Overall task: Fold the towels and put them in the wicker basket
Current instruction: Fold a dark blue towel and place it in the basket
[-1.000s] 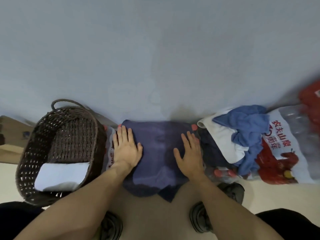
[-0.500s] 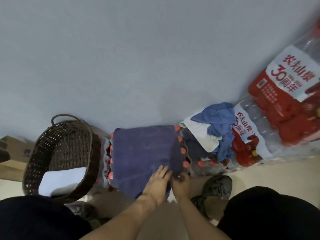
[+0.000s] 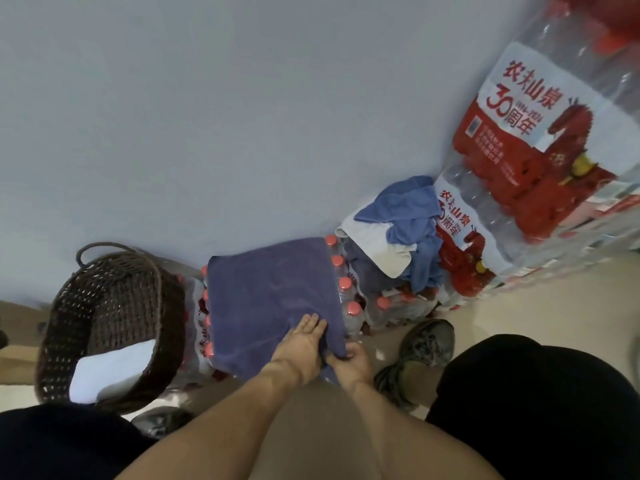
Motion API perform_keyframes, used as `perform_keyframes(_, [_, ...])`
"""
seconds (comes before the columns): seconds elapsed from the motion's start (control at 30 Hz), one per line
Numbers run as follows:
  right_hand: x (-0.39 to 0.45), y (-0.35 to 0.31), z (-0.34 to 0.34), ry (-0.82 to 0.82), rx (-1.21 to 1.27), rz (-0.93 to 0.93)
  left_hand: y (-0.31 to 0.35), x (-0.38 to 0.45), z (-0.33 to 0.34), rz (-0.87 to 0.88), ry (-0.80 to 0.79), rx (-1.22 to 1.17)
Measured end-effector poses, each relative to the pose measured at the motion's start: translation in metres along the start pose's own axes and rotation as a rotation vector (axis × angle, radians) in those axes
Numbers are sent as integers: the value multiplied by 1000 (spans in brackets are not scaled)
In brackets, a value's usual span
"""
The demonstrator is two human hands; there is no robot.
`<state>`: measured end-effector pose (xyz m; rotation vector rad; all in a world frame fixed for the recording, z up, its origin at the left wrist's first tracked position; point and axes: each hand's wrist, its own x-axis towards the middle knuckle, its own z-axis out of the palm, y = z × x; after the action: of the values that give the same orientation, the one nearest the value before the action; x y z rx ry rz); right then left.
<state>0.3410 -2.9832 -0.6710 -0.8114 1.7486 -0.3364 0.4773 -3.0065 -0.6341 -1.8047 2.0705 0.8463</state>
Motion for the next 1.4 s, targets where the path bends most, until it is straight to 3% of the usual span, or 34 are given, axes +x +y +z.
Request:
perform_keyframes(0.2, [-10,25,-12,-118,-139,167,-1,-4,1,5,-3,-14])
perform_keyframes(0.33, [-17,-6,-23,93,-184,-92,-4,-11,-10,48,12,-73])
perform_keyframes(0.43, [-31,-46,-24,163,-197,-251,-4,-25,-18,72,179,-239])
perform_keyframes(0.53, [-36,-80,-24,82,-121,-239,-4,-42,-28,34,281,-417])
perform_keyframes(0.63, [-47,-110,-25,-161,90,-148,-5,-52,-53,44,303,-591])
perform_keyframes(0.73, [-59,-141,-26,-319,101,-143,-11,-53,-86,33,344,-681])
perform_keyframes(0.83, [-66,-167,-30,-290,-73,-276,-24,-52,-116,75,317,-619])
perform_keyframes(0.93, [-72,-181,-36,-407,-99,-316,-38,-50,-133,107,250,-588])
perform_keyframes(1.13, [-62,-177,-42,-594,-291,-264,-51,-40,-135,-13,262,-843])
perform_keyframes(1.3, [-47,-163,-36,-464,-808,-400,-51,-40,-128,-59,266,-995])
perform_keyframes(1.4, [-53,-170,-34,-409,-918,-459,-48,-43,-132,-66,275,-1043])
